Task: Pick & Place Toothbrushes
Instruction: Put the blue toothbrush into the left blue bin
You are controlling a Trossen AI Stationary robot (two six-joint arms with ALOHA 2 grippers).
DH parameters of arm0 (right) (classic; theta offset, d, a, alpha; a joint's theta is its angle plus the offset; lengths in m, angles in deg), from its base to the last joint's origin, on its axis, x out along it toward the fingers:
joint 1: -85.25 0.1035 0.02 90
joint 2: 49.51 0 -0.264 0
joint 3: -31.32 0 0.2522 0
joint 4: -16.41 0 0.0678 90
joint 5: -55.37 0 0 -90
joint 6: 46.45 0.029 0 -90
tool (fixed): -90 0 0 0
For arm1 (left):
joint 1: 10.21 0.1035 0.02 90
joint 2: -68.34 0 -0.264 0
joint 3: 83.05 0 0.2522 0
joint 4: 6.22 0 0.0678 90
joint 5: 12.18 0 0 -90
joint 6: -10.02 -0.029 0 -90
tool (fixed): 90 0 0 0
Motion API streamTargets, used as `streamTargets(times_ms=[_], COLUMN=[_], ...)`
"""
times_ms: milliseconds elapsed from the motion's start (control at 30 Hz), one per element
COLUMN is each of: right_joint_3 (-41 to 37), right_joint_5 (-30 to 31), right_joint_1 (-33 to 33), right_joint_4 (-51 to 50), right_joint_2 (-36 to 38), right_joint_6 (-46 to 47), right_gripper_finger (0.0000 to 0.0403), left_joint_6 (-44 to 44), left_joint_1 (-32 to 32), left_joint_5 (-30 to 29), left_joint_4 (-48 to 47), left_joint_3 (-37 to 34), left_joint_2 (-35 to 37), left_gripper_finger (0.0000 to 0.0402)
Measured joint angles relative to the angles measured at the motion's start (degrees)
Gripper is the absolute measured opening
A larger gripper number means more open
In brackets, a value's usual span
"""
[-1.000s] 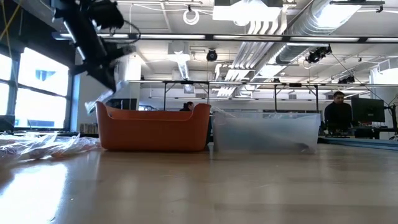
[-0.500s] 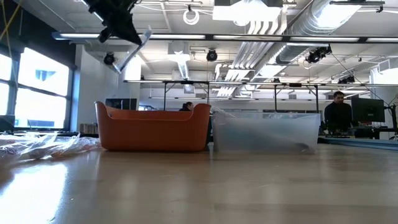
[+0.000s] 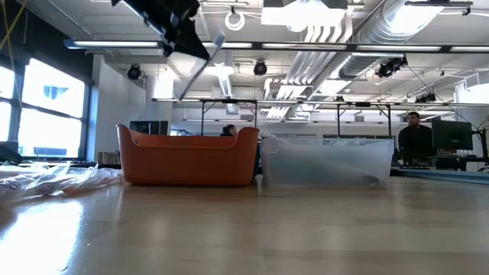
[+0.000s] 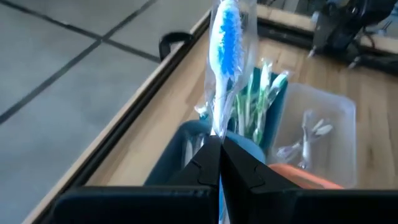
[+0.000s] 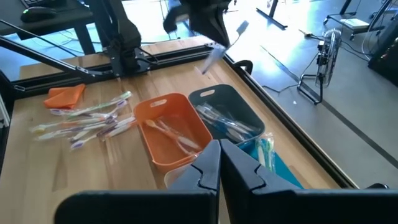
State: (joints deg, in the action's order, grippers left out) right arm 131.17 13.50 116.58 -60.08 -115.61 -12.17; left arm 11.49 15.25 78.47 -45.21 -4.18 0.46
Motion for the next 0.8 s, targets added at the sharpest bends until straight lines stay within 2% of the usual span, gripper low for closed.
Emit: streamTargets(times_ms=[333, 800], right_joint_3=[-0.01, -0.01], right_joint_5=[-0.28, -0.28], right_joint_1=[0.00, 0.00], right_joint_4=[0.02, 0.47], right_joint_2=[0.00, 0.00], right_joint_6=[0.39, 0.61], right_gripper_finger=[0.0002, 0.0002], left_joint_6=[-0.44, -7.29], left_joint_1=[0.00, 0.00], left_joint_5=[-0.16, -3.82], left_joint_4=[0.35, 5.82], left_joint_3=[-0.02, -0.04], left_joint_2=[-8.23, -17.07], left_gripper_finger=[0.0000, 0.0000])
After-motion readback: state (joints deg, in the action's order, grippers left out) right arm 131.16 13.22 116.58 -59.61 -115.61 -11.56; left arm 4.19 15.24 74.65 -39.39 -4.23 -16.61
